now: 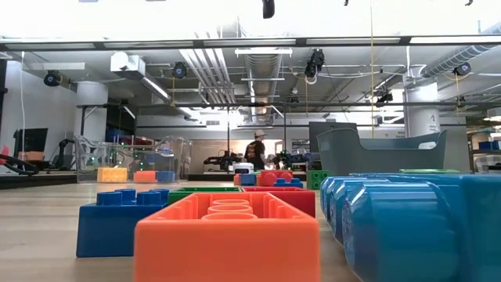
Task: Sort blocks by size
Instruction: Put the small green game piece into the transparent bin
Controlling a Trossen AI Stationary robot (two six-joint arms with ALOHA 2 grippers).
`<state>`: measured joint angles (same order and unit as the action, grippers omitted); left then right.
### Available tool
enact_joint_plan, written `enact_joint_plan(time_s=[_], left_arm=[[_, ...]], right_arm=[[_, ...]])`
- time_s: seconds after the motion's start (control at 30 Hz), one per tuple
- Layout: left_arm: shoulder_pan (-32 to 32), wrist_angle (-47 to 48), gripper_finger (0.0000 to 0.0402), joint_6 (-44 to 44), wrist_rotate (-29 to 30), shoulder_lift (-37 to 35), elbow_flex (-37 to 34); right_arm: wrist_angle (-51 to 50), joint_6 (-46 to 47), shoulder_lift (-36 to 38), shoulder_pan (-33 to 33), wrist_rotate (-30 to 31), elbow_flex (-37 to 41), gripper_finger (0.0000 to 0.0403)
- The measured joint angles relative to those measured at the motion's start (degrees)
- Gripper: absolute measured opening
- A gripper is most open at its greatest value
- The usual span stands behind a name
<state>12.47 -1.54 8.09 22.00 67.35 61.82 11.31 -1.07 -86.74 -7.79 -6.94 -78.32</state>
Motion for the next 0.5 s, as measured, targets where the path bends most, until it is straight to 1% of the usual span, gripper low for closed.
enact_joint_plan(time_s=[0.2,0.3,0.4,0.43,0.5], left_arm=[[0.00,0.19,0.0268,-0.47,0.15,0.00,-0.02],[0.01,0.51,0.0268,-0.49,0.15,0.00,-0.02],[0.01,1.52,0.0268,-0.13,0.49,0.00,-0.02],[0.02,1.72,0.0268,-0.11,1.52,0.05,-0.04],[0.02,1.58,0.0268,-0.12,5.39,0.40,-0.04]], right_arm=[[0.11,-0.81,0.00,-2.20,0.66,0.00,0.0027],[-0.45,-0.46,0.41,-2.25,0.84,0.02,0.0027],[-2.86,2.17,1.86,-1.73,1.12,0.02,0.0027],[-4.85,3.87,2.53,-1.66,1.93,0.02,0.0027],[-9.90,7.26,3.85,-1.65,5.28,0.00,0.0027]])
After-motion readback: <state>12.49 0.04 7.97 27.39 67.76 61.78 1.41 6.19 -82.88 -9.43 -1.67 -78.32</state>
